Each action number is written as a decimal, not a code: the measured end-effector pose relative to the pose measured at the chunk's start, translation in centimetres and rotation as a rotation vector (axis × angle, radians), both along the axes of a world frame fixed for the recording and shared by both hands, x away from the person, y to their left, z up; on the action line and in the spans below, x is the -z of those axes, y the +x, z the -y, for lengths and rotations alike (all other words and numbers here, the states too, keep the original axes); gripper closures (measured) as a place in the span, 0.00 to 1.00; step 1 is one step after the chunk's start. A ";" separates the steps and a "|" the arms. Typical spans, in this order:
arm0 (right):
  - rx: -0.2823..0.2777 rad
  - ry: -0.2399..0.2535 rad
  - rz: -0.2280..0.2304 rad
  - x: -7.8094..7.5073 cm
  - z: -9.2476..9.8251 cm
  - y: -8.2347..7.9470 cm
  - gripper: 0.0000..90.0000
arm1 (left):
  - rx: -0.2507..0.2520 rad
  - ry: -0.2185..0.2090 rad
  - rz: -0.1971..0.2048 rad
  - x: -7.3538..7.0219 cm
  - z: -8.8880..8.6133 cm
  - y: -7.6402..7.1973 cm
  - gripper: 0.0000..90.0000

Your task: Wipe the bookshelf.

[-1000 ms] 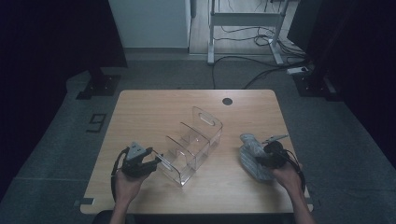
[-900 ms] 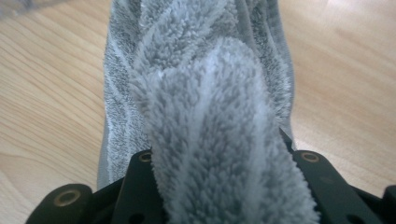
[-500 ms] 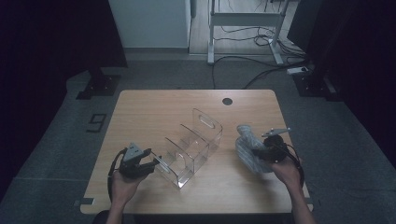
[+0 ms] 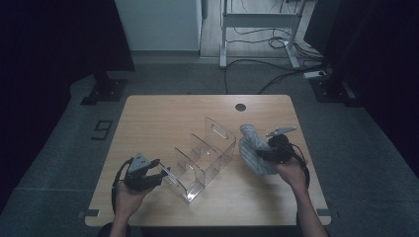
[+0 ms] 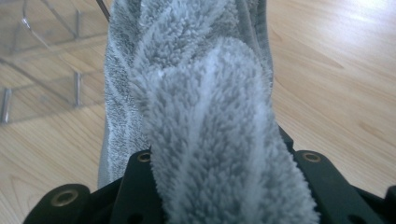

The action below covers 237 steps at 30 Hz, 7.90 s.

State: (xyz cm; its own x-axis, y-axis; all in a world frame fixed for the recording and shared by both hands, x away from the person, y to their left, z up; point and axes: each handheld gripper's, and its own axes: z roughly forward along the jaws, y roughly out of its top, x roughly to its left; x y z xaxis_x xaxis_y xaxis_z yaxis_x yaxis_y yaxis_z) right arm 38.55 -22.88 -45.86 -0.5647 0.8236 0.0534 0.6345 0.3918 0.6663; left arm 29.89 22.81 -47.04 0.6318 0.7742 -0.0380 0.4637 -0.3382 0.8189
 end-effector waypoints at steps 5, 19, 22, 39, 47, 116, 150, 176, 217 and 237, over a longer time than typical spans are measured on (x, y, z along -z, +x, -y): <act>-0.042 0.004 0.011 0.1 -1.0 0.2 0.67 | 0.008 -0.003 0.001 0.0 0.0 -0.1 0.50; -0.120 0.023 0.053 0.4 -3.8 0.3 0.67 | 0.014 -0.004 0.001 0.0 0.4 -0.1 0.50; -0.131 0.028 0.055 0.4 -4.2 0.2 0.67 | 0.015 -0.004 0.001 0.0 0.4 -0.1 0.50; -0.193 0.019 0.065 0.6 -6.3 -0.7 0.68 | 0.020 -0.004 0.004 0.1 0.6 -0.1 0.50; -0.234 0.019 0.062 0.5 -7.1 -1.2 0.68 | 0.020 -0.005 0.005 0.1 0.7 -0.1 0.50; -0.599 0.034 -0.010 -0.3 -15.6 -8.6 0.68 | -0.080 0.023 0.008 0.0 2.0 0.2 0.50; -0.451 0.006 0.027 -1.6 -11.7 -6.8 0.68 | -0.105 0.033 0.034 0.1 1.7 0.4 0.49; -0.096 -0.011 0.022 -1.0 -2.4 -2.3 0.67 | -0.025 0.022 0.022 0.0 1.1 -0.2 0.51; -0.165 0.054 -0.068 4.9 -5.3 1.7 0.70 | 0.062 0.002 0.011 0.0 1.1 -0.5 0.51; -0.147 -0.059 -0.100 6.3 -6.1 1.7 0.69 | 0.048 -0.012 0.017 0.2 1.0 -0.7 0.50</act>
State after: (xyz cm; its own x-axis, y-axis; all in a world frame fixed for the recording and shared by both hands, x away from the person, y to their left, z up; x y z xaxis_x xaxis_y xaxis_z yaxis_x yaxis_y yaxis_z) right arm 40.25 -16.82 -52.17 -0.6733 0.7361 0.0693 0.6295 0.5215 0.5759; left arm 29.14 21.76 -47.21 0.6688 0.7426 -0.0356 0.4328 -0.3501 0.8307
